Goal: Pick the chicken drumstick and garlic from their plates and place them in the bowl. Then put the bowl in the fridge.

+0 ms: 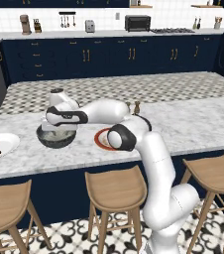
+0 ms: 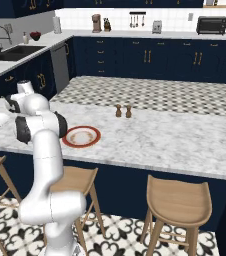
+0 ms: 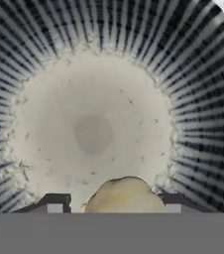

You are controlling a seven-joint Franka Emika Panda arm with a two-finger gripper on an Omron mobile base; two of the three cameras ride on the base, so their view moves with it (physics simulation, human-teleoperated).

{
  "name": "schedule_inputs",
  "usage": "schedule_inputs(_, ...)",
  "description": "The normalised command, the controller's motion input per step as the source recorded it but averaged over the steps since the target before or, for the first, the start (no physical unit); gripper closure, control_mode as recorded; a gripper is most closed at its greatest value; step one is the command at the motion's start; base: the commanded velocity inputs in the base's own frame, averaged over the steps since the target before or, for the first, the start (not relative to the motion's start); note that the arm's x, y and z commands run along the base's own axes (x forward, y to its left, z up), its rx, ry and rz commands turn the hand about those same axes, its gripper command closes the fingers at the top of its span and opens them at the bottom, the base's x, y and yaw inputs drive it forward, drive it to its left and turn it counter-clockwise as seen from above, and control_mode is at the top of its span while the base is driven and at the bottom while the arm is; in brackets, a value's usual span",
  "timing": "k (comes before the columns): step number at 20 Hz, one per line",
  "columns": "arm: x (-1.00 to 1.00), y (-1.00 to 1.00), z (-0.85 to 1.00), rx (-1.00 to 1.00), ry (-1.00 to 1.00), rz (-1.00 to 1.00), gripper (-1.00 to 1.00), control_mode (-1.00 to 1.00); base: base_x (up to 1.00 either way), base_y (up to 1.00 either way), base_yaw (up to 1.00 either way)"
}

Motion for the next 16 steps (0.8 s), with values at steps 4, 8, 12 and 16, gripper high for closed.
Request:
schedule_inputs(4, -0.11, 0.00, 0.00, 0.00, -0.06, 0.00, -1.00, -1.00, 0.00, 0.00, 0.00)
schedule_inputs(8, -0.69, -0.02, 0.00, 0.01, -0.13, -0.03, -1.00, -1.00, 0.00, 0.00, 0.00)
schedule_inputs(12, -1.00, -0.39, 0.05, 0.05, -0.07, -0.06, -1.00, -1.00, 0.00, 0.00, 0.00)
schedule_inputs(16, -0.96, -0.65, 0.41, 0.12, -0.01, -0.06, -1.00, -1.00, 0.00, 0.00, 0.00)
